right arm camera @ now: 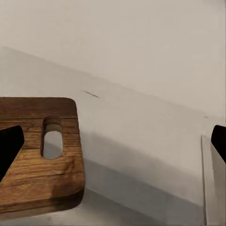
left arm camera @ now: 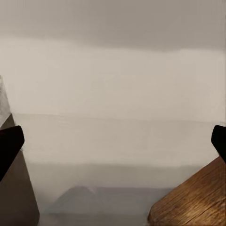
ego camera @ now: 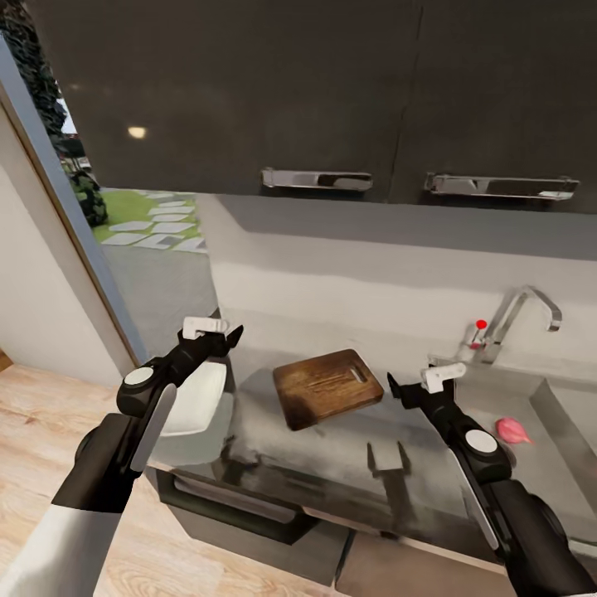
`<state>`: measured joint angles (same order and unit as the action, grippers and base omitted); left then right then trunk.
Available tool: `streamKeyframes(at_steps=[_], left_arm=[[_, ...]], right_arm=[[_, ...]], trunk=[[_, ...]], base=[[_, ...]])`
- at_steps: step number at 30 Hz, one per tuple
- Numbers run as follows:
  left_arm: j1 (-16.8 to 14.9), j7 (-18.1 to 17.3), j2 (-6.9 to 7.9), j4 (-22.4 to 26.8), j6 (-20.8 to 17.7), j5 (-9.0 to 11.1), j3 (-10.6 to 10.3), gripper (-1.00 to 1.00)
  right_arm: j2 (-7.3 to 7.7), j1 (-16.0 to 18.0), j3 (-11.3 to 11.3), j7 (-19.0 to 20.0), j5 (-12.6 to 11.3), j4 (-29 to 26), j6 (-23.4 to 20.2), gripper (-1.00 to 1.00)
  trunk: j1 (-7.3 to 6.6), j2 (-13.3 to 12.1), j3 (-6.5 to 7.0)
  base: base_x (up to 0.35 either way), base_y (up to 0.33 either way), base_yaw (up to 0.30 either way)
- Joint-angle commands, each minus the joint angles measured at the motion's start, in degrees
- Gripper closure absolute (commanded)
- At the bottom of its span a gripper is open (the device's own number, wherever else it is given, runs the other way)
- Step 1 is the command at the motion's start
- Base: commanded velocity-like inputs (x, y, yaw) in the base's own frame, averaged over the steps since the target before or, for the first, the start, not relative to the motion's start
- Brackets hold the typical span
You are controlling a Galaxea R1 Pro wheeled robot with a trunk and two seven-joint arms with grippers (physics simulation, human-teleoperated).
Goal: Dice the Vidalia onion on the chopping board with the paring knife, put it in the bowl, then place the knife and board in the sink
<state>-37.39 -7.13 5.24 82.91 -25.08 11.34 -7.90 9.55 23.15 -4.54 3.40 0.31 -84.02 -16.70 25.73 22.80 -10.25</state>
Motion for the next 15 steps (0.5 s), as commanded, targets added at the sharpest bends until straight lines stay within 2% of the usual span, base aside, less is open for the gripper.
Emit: streamKeyframes(at_steps=[1,5,8,15], left_arm=[[-0.05,0.0,0.04,0.06,-0.32,0.35,-0.03,-1.0],[-0.05,0.01,0.05,0.06,-0.32,0.35,-0.02,-1.0],[-0.05,0.01,0.04,0.06,-0.32,0.35,-0.01,-1.0],[-0.05,0.01,0.04,0.07,-0.32,0.35,-0.03,-1.0]], right_arm=[[0.03,0.05,-0.24,0.12,0.04,-0.1,-0.35,-1.0],[0.03,0.05,-1.76,0.12,0.06,-0.1,-0.35,-1.0],[0.03,0.05,-3.89,0.12,0.15,-0.1,-0.34,-1.0],[0.03,0.69,-5.0,-0.26,0.21,-0.1,-0.97,-1.0]], trunk=[[0.05,0.12,-0.12],[0.05,0.12,-0.12],[0.05,0.12,-0.12],[0.05,0.12,-0.12]], base=[[0.136,0.103,0.0],[0.027,0.096,0.0],[0.005,0.066,0.0],[0.002,0.019,0.0]])
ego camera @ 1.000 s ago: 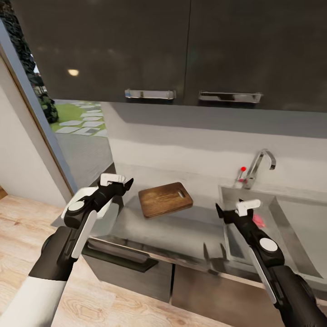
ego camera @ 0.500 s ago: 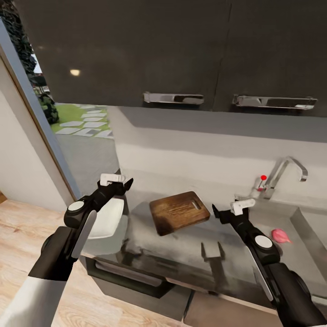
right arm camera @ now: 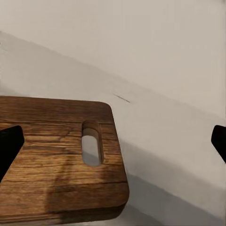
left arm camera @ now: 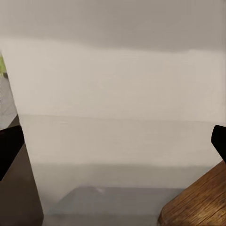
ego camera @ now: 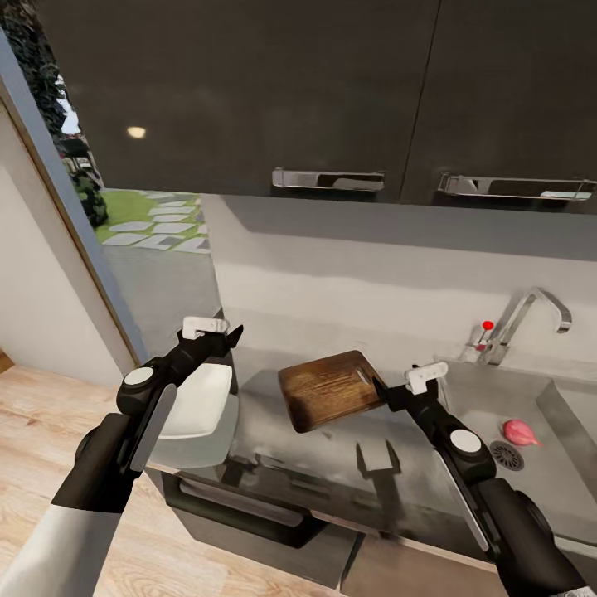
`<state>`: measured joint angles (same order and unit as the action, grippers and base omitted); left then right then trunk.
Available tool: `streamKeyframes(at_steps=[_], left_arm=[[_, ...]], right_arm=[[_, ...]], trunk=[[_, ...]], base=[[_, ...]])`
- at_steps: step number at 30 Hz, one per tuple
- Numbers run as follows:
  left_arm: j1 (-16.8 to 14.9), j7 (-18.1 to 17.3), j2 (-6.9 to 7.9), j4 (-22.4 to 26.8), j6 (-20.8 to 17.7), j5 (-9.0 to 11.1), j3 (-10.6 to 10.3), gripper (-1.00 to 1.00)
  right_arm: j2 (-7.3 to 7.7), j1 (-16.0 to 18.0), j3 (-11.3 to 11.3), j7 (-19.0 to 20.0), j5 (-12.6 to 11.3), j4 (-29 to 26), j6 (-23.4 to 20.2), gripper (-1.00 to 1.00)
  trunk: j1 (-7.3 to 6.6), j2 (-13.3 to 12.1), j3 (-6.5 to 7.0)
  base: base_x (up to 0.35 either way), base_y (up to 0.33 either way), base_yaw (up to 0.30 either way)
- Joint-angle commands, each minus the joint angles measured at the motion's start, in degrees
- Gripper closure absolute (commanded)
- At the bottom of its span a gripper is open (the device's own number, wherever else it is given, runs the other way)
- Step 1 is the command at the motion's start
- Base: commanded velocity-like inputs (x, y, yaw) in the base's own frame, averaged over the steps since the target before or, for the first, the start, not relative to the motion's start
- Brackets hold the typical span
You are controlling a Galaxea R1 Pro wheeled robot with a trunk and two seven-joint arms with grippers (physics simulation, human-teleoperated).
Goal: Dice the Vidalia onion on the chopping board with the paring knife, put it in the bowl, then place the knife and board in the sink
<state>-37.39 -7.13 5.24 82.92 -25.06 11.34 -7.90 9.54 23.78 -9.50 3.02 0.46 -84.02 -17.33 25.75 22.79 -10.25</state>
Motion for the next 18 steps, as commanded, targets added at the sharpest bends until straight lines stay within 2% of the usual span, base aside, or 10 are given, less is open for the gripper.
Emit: streamKeyframes(at_steps=[1,4,5,10,18], left_arm=[[-0.06,0.01,0.03,0.23,-0.34,0.35,-0.06,-1.0],[-0.06,0.01,0.03,0.66,-0.34,0.35,-0.08,-1.0],[-0.06,0.01,0.03,0.85,-0.34,0.35,-0.09,-1.0],[-0.06,0.01,0.03,1.1,-0.34,0.35,-0.1,-1.0],[-0.06,0.0,0.03,1.17,-0.34,0.35,-0.15,-1.0]], right_arm=[[0.04,0.74,-0.1,0.08,0.06,-0.05,-1.4,-1.0],[0.04,2.02,-0.1,0.12,0.05,0.24,-5.1,-1.0],[0.04,3.03,-0.09,0.13,0.04,0.78,-8.34,-1.0],[0.04,7.02,-0.08,0.14,0.01,2.33,-17.07,-1.0],[0.04,11.28,0.0,0.14,-0.02,2.87,-26.64,-1.0]], trunk=[[0.04,0.12,-0.12],[0.04,0.12,-0.12],[0.04,0.12,-0.12],[0.04,0.12,-0.12],[0.04,0.12,-0.12]], base=[[0.0,0.005,0.0],[0.0,0.003,0.0],[0.0,0.002,0.0],[0.0,0.0,0.0],[0.0,0.0,0.0]])
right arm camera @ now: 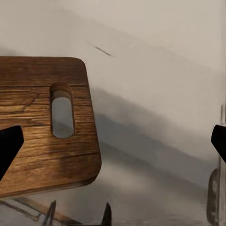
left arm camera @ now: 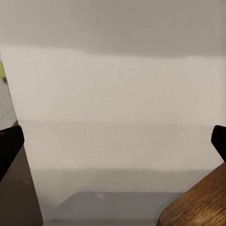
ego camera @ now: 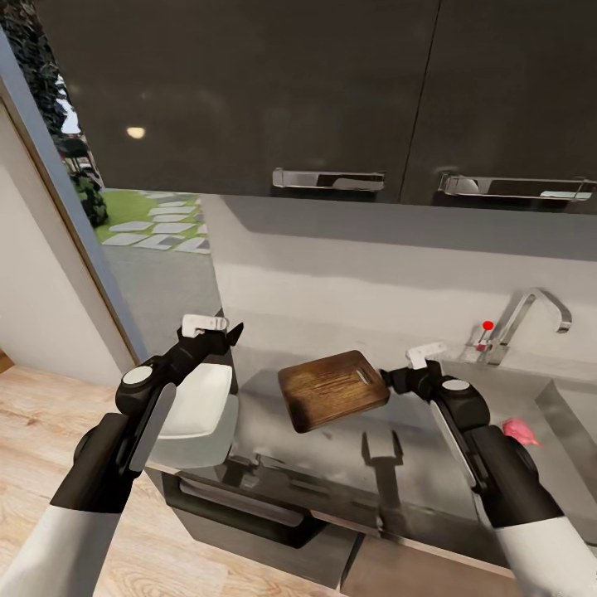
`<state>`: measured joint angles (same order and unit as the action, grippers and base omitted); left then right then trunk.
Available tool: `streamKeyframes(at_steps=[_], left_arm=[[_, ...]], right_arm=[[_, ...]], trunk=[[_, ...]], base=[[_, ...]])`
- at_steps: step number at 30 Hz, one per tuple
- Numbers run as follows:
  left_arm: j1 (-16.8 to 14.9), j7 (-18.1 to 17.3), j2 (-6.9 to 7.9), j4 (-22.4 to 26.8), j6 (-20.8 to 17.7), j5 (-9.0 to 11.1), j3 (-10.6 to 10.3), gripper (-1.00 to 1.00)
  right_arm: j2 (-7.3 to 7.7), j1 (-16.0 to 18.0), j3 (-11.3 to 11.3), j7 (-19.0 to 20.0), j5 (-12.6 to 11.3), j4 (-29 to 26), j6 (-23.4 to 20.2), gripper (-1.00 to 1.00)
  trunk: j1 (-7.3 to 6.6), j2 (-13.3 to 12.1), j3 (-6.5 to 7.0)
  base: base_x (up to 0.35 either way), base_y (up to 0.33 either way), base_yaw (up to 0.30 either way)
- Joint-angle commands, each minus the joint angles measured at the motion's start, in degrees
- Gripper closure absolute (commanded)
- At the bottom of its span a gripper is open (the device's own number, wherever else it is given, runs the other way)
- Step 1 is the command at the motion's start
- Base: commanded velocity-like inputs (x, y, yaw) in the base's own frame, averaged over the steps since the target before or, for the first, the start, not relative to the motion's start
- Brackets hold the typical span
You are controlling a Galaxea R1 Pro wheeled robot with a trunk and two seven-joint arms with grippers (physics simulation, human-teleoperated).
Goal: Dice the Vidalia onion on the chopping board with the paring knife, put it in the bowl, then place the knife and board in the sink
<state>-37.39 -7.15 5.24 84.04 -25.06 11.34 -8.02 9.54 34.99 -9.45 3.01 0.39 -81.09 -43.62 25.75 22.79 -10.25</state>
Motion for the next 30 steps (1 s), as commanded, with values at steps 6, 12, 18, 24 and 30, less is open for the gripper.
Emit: streamKeyframes(at_steps=[6,12,18,24,30], left_arm=[[-0.06,0.02,0.03,0.07,-0.34,0.35,-0.1,-1.0],[-0.06,0.02,0.03,0.07,-0.34,0.35,-0.1,-1.0],[-0.06,0.03,0.03,0.07,-0.34,0.35,-0.15,-1.0],[-0.06,0.03,0.03,0.32,-0.34,0.35,-0.16,-1.0],[-0.06,0.01,0.03,1.48,-0.4,0.37,-0.16,-1.0]], right_arm=[[0.04,1.86,-0.04,0.1,0.05,0.04,-4.98,-1.0],[0.04,3.79,-0.04,0.08,0.05,0.15,-10.8,-1.0],[-0.05,5.81,0.08,0.09,0.05,0.26,-15.29,-1.0],[-2.54,8.42,0.11,-0.05,0.05,1.61,-16.25,-1.0],[-3.88,13.15,0.11,-2.23,0.06,9.55,-16.28,-1.0]], trunk=[[0.04,0.12,-0.12],[0.04,0.12,-0.12],[0.04,0.12,-0.12],[0.04,0.12,-0.12],[0.04,0.12,-0.12]], base=[[0.0,0.0,0.0],[0.0,0.0,0.0],[0.0,0.0,0.0],[0.0,0.0,0.0],[0.0,0.0,0.0]])
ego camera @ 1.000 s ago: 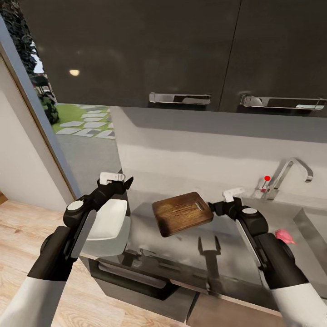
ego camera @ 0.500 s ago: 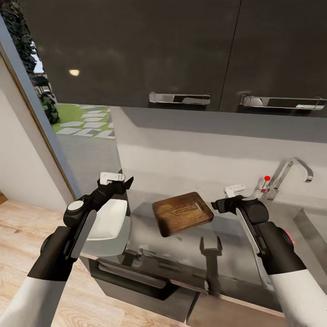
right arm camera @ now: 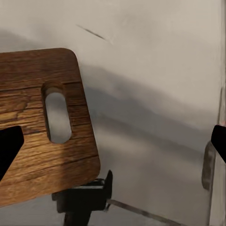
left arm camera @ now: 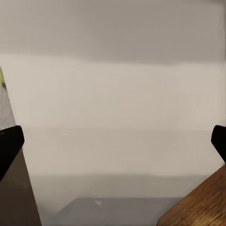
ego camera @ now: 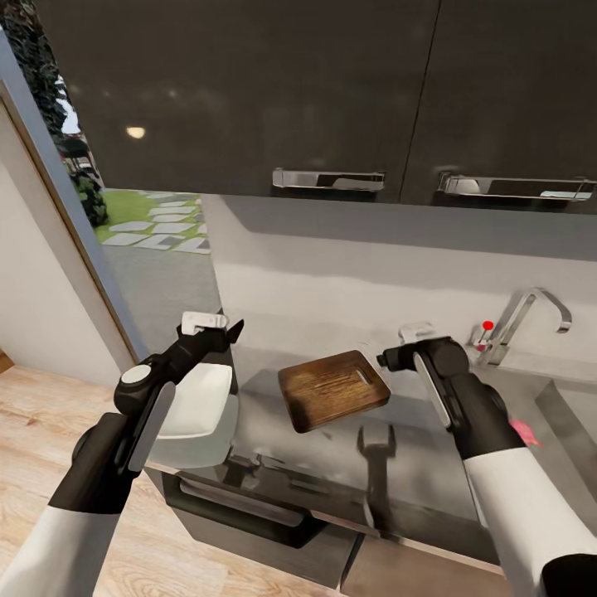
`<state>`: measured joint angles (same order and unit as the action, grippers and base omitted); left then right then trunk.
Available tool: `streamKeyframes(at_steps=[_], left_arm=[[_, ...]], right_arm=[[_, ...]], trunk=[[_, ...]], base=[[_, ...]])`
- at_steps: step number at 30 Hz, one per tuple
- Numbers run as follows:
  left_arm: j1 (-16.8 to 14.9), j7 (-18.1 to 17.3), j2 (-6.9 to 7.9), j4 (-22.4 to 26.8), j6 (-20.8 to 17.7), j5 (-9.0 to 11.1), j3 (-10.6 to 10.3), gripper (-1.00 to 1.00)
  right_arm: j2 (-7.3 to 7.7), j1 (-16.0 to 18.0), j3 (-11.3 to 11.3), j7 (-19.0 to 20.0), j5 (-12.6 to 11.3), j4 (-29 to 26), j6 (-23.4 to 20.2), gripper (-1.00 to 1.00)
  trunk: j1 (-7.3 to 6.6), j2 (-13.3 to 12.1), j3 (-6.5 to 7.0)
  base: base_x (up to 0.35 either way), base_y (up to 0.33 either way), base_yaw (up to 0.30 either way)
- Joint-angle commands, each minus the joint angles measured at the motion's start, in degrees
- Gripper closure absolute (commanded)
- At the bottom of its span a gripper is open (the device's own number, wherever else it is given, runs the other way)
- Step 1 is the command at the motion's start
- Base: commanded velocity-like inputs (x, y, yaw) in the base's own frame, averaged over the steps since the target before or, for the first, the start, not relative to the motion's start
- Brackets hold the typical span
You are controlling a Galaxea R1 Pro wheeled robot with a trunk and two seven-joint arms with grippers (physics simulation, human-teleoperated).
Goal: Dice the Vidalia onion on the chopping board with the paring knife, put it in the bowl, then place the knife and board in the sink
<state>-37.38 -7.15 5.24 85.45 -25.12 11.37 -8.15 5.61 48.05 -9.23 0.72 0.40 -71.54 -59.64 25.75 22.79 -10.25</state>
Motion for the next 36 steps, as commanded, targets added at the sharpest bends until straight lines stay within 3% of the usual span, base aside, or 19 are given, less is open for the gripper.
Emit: streamKeyframes(at_steps=[1,4,10,17,36], left_arm=[[-0.06,0.02,0.03,0.14,-0.35,0.36,-0.03,-1.0],[-0.06,0.02,0.01,0.32,-0.35,0.34,-0.45,-1.0],[-0.06,0.03,-0.02,0.46,-0.73,0.39,-2.28,-1.0],[-0.06,0.03,-0.05,0.75,-2.48,0.41,-4.04,-1.0],[-0.06,-0.91,-0.07,2.03,-2.82,0.5,-4.31,-1.0]], right_arm=[[-0.03,0.71,-0.11,-0.31,0.04,1.26,-0.23,-1.0],[-0.28,2.51,-0.09,-1.17,0.04,5.18,-0.17,-1.0],[-0.5,4.22,-0.09,-1.61,-0.06,7.4,-0.1,-1.0],[-0.76,4.74,-0.16,-1.6,-0.13,5.42,-0.11,-1.0],[-0.78,4.77,-0.18,-1.68,-0.14,3.64,-0.36,-1.0]], trunk=[[0.03,0.13,-0.12],[0.03,0.13,-0.12],[0.03,0.13,-0.12],[0.03,0.13,-0.12],[0.03,0.13,-0.12]], base=[[0.0,0.0,0.0],[0.0,0.0,0.0],[0.0,0.0,0.0],[0.0,0.0,0.0],[0.0,0.0,0.0]])
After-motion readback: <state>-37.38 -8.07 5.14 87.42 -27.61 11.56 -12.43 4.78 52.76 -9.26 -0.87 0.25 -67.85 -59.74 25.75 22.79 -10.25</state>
